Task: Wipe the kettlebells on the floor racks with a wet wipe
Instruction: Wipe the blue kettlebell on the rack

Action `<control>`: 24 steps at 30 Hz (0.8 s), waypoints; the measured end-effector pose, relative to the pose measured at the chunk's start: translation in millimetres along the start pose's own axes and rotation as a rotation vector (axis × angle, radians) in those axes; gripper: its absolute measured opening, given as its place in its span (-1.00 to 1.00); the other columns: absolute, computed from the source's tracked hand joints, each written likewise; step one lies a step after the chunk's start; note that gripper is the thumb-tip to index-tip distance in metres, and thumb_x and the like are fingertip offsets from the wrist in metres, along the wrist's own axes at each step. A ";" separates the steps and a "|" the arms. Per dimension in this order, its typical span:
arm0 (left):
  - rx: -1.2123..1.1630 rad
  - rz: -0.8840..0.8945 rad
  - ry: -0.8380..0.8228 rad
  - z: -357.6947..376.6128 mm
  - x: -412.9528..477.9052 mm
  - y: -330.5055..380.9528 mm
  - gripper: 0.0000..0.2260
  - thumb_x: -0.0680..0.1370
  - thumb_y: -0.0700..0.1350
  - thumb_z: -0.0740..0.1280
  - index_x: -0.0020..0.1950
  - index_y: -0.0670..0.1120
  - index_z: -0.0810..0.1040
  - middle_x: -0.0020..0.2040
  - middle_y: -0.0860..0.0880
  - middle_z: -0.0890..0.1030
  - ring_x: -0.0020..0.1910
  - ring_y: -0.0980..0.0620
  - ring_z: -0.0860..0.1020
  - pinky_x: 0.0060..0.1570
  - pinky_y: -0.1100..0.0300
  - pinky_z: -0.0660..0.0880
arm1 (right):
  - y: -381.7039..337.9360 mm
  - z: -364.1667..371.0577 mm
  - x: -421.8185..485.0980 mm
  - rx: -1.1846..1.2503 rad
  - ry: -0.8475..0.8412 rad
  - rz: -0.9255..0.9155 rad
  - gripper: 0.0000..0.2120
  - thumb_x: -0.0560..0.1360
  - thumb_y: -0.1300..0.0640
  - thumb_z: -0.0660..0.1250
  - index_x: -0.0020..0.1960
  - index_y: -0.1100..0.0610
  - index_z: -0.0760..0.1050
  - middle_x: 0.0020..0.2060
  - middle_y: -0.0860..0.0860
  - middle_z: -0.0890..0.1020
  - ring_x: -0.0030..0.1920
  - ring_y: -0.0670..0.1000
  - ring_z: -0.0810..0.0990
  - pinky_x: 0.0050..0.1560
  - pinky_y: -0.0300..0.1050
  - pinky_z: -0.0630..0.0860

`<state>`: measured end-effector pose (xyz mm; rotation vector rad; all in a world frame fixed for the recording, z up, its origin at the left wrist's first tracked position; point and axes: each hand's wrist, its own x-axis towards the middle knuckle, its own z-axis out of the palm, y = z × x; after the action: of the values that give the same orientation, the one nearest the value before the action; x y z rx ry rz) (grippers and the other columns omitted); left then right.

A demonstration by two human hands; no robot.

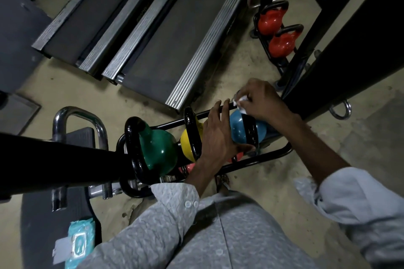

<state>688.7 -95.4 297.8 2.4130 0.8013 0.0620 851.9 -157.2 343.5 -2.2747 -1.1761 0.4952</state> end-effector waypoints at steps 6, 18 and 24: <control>0.038 0.042 -0.001 -2.0 2.5 1.6 0.28 0.13 0.34 0.63 0.63 -0.09 0.04 0.62 -0.18 0.15 0.59 -0.15 0.15 0.47 -0.08 0.26 | 26.7 15.4 7.5 0.352 0.114 0.189 -0.90 0.38 -0.03 0.47 -0.15 -0.05 0.70 -0.21 -0.12 0.73 -0.13 -0.17 0.70 -0.03 0.01 0.67; 0.030 0.208 -0.033 0.8 9.5 -8.2 0.02 0.28 -0.15 0.66 0.62 -0.01 0.17 0.61 -0.23 0.12 0.43 -0.30 0.40 0.21 -0.12 0.56 | 19.5 59.1 -116.0 0.256 0.352 0.062 -0.90 0.45 0.25 0.51 -0.04 0.20 0.66 -0.08 0.01 0.58 -0.07 -0.05 0.58 -0.03 -0.47 0.41; -0.029 0.231 -0.055 -8.6 14.4 -7.9 -0.12 0.38 -0.13 0.61 0.60 0.00 0.24 0.62 -0.17 0.10 0.47 -0.25 0.36 0.27 -0.02 0.50 | 24.3 81.7 -143.1 0.263 0.427 0.026 -0.96 0.48 0.29 0.49 -0.07 0.20 0.67 -0.13 0.01 0.57 -0.11 -0.11 0.58 -0.04 -0.41 0.47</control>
<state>694.3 -77.8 298.6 2.4580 0.4913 0.0961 744.1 -264.3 275.2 -2.0351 -0.8169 0.1470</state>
